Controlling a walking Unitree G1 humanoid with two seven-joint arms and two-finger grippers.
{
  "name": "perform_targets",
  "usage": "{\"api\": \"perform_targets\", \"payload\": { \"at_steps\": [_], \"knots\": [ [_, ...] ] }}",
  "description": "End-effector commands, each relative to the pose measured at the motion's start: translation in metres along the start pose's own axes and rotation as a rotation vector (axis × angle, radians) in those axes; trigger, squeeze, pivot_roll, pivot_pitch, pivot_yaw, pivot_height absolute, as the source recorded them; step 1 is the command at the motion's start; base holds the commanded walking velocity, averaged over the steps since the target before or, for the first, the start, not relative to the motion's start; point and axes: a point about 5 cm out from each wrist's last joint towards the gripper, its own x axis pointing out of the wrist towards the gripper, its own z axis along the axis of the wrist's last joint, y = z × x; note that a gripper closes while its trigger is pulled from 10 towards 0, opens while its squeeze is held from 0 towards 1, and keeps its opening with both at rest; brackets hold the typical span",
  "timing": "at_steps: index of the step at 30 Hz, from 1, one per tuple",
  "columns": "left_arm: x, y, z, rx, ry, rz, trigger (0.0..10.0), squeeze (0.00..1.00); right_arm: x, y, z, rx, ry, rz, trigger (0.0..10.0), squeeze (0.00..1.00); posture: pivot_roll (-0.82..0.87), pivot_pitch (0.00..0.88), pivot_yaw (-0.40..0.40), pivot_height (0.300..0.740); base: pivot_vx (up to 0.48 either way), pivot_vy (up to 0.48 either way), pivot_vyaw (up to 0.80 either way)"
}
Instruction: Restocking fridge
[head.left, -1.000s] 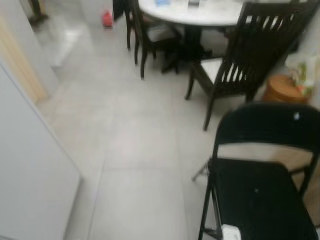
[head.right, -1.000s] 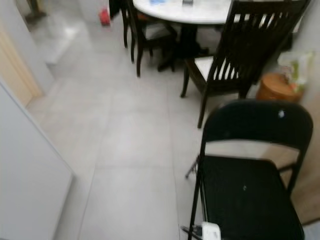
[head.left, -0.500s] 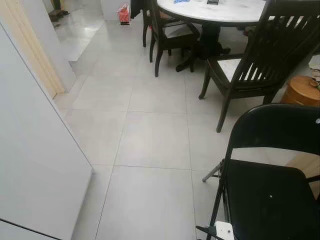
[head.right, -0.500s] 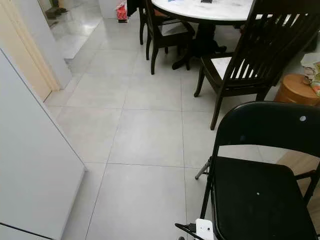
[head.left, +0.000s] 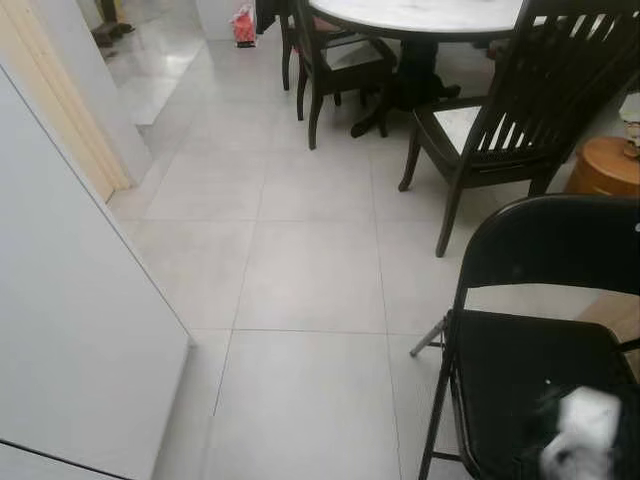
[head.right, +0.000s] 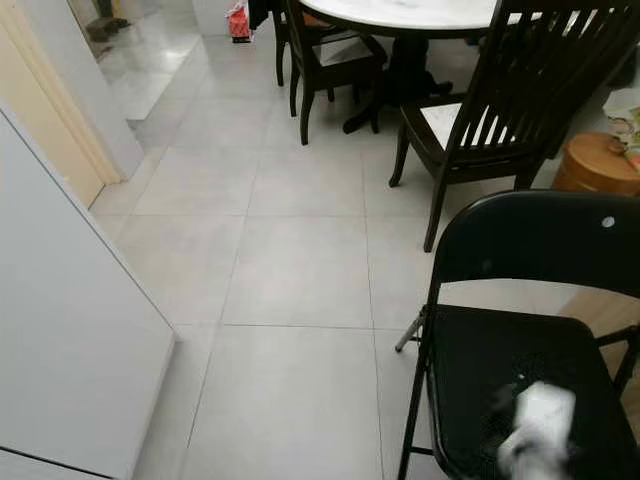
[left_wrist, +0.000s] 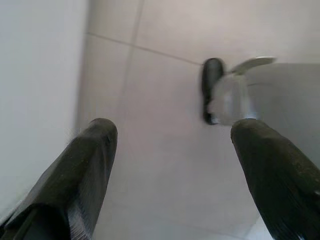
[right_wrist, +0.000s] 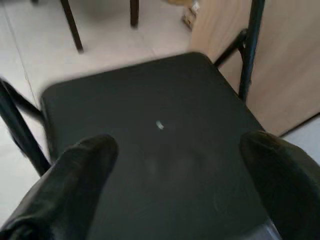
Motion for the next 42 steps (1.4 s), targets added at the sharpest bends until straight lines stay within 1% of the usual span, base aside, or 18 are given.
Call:
{"api": "perform_targets", "payload": {
  "at_steps": [1,7,11,13,14,17,19,22,26,28,29,31,32,33,35,39,40,42],
  "knots": [
    [-0.001,0.001,-0.006,0.014,0.017,-0.006,10.0,0.00,-0.009,0.003,-0.026,0.045,0.087,-0.010,10.0,0.00,-0.08,0.064,0.042,0.740,0.000,0.000,0.00],
    [-0.001,0.001,-0.006,0.020,0.013,-0.004,10.0,0.00,-0.009,0.015,-0.027,0.053,0.094,0.061,10.0,0.00,-0.08,0.064,0.040,0.740,0.000,0.000,0.00],
    [-0.001,0.001,-0.003,0.002,-0.025,0.014,10.0,0.00,-0.017,0.026,-0.046,-0.001,0.171,0.149,10.0,0.00,-0.08,0.064,0.040,0.740,0.000,0.000,0.00],
    [-0.001,0.000,0.000,-0.027,-0.069,0.010,10.0,0.00,-0.030,0.036,-0.071,-0.083,0.261,0.228,10.0,0.00,-0.10,0.073,0.037,0.740,0.000,0.000,0.00],
    [-0.001,0.000,0.002,-0.035,-0.100,0.008,10.0,0.00,-0.042,0.045,-0.090,-0.173,0.320,0.308,10.0,0.00,-0.09,0.073,0.035,0.740,0.000,0.000,0.00],
    [-0.001,-0.001,0.003,-0.042,-0.113,0.006,10.0,0.00,-0.046,0.048,-0.095,-0.225,0.324,0.352,10.0,0.00,-0.08,0.073,0.033,0.740,0.000,0.000,0.00],
    [-0.002,-0.001,0.005,-0.076,-0.151,0.004,10.0,0.00,-0.044,0.046,-0.088,-0.099,0.252,0.290,10.0,0.00,-0.09,0.077,0.037,0.740,0.000,0.000,0.00],
    [-0.003,-0.001,0.008,-0.095,-0.188,0.004,10.0,0.00,-0.037,0.041,-0.074,0.013,0.165,0.222,10.0,0.00,-0.09,0.080,0.039,0.740,0.000,0.000,0.00],
    [-0.007,0.005,0.022,-0.086,-0.342,0.075,10.0,0.00,-0.019,0.046,-0.013,0.032,-0.145,0.221,10.0,0.00,-0.10,0.078,0.037,0.740,0.000,0.000,0.00],
    [-0.008,0.005,0.026,-0.090,-0.368,0.077,10.0,0.00,-0.018,0.045,-0.008,0.037,-0.168,0.214,10.0,0.00,-0.10,0.078,0.037,0.740,0.000,0.000,0.00],
    [-0.023,0.006,0.109,-0.020,-0.705,0.070,10.0,0.00,-0.018,0.047,0.009,-0.019,-0.275,0.233,10.0,0.00,-0.08,0.073,0.035,0.740,0.000,0.000,0.00],
    [-0.041,0.000,0.149,0.007,-0.903,0.049,10.0,0.00,-0.020,0.050,0.021,-0.089,-0.369,0.260,10.0,0.00,-0.09,0.070,0.035,0.740,0.000,0.000,0.00],
    [-0.044,-0.004,0.155,0.017,-0.940,0.031,10.0,0.00,-0.022,0.052,0.025,-0.135,-0.405,0.278,10.0,0.00,-0.09,0.065,0.035,0.740,0.000,0.000,0.00],
    [-0.053,-0.012,0.163,0.049,-1.023,0.009,10.0,0.00,-0.026,0.057,0.032,-0.106,-0.467,0.286,10.0,0.00,-0.09,0.019,0.048,0.740,0.000,0.000,0.00],
    [-0.061,-0.019,0.171,0.041,-1.084,-0.009,10.0,0.00,-0.031,0.060,0.040,-0.107,-0.529,0.298,10.0,0.00,-0.08,0.004,0.057,0.740,0.000,0.000,0.00],
    [-0.069,-0.028,0.178,0.078,-1.138,-0.045,10.0,0.00,-0.035,0.064,0.047,-0.080,-0.568,0.299,10.0,0.00,-0.08,0.000,0.062,0.740,0.000,0.000,0.00],
    [-0.076,-0.038,0.182,0.117,-1.173,-0.082,10.0,0.00,-0.039,0.067,0.052,-0.070,-0.598,0.297,10.0,0.00,-0.09,0.000,0.067,0.740,0.000,0.000,0.00],
    [-0.082,-0.045,0.181,0.104,-1.192,-0.102,10.0,0.00,-0.044,0.071,0.056,-0.083,-0.637,0.314,10.0,0.00,-0.10,0.000,0.065,0.740,0.000,0.000,0.00]
  ]
}}
